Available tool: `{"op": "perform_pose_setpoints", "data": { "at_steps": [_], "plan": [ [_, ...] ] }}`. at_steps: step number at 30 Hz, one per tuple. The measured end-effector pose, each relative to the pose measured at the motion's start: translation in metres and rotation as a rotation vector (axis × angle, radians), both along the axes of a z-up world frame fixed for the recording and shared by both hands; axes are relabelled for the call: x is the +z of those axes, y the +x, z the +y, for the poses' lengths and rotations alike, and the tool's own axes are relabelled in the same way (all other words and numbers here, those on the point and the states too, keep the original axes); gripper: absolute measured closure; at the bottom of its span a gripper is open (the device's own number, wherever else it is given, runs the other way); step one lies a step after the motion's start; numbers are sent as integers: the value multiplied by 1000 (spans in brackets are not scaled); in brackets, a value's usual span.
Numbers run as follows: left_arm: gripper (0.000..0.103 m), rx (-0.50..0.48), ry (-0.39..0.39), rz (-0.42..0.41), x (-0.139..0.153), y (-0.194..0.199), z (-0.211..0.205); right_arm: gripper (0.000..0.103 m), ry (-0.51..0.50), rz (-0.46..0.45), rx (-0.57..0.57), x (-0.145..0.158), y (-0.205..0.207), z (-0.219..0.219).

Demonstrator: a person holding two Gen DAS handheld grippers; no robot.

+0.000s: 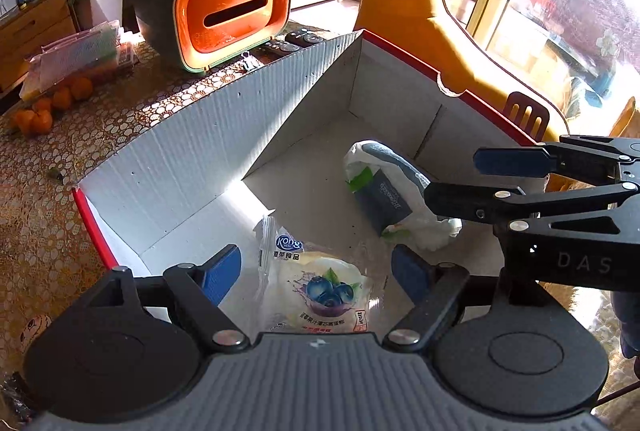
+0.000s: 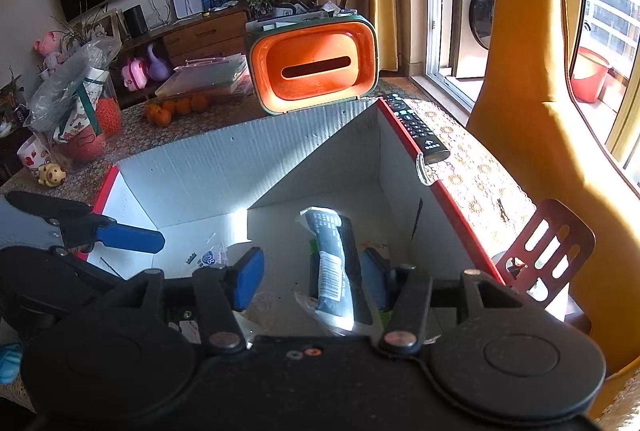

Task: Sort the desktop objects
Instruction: 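Open left tool to drop the blueberry bag in the box while right tool releases the white packet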

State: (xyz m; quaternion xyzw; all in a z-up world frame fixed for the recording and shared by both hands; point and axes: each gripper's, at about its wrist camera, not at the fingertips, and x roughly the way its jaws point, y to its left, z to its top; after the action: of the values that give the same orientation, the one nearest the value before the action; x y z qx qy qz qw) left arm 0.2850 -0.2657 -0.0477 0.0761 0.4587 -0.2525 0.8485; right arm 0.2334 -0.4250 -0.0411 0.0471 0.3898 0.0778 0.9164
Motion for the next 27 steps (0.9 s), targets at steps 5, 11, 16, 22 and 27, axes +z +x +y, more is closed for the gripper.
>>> {"op": "perform_pose_setpoints", "data": {
  "at_steps": [5, 11, 16, 22, 27],
  "plan": [
    [21, 6, -32, -22, 6, -10, 11, 38, 26, -30, 4, 15, -14, 2],
    [21, -3, -13, -80, 15, -28, 16, 35, 23, -57, 13, 28, -28, 8],
    [21, 8, -46, -102, 25, -41, 27, 31, 27, -72, 16, 35, -38, 15],
    [21, 35, -88, -123, 37, -62, 48, 21, 31, -112, 35, 46, -56, 27],
    [21, 58, -99, -156, 45, -77, 65, 18, 28, -139, 57, 54, -69, 42]
  ]
}}
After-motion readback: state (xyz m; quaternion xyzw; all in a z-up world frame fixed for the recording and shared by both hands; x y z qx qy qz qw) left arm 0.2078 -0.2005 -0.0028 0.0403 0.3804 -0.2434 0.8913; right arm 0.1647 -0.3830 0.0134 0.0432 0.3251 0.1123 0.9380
